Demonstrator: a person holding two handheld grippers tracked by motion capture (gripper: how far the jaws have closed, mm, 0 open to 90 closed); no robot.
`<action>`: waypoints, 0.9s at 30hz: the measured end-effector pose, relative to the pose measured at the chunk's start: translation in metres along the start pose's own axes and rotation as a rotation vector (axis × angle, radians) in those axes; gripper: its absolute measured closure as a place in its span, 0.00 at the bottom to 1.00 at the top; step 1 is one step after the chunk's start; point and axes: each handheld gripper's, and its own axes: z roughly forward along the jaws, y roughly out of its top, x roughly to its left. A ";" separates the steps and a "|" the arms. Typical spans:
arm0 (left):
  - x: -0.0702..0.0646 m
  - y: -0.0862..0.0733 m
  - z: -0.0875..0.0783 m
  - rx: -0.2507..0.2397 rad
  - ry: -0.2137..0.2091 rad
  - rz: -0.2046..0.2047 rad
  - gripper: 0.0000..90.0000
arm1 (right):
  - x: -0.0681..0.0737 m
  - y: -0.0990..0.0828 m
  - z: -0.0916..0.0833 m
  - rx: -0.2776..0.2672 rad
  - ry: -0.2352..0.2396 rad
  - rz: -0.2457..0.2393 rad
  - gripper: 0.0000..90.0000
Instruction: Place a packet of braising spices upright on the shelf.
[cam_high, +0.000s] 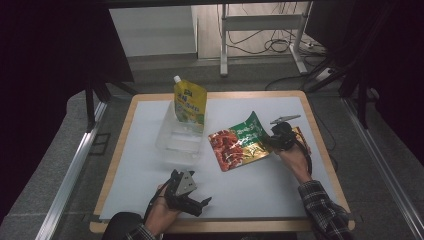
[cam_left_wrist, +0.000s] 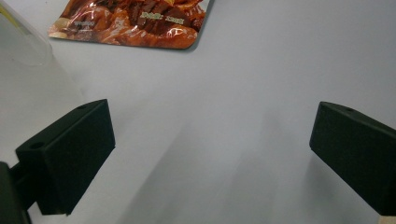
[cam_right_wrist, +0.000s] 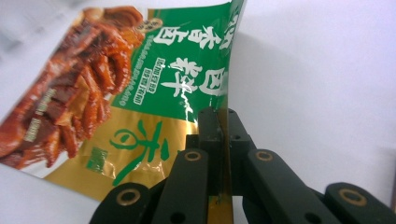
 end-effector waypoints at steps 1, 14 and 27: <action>0.000 0.000 0.000 0.003 0.001 0.001 0.00 | 0.001 0.002 -0.004 -0.015 0.007 0.000 0.98; 0.002 0.000 -0.001 -0.004 0.011 -0.006 0.00 | 0.006 0.011 -0.015 -0.060 0.025 -0.005 0.98; 0.001 0.000 0.000 0.000 0.020 0.003 0.00 | 0.017 0.026 -0.032 -0.120 0.053 -0.048 0.98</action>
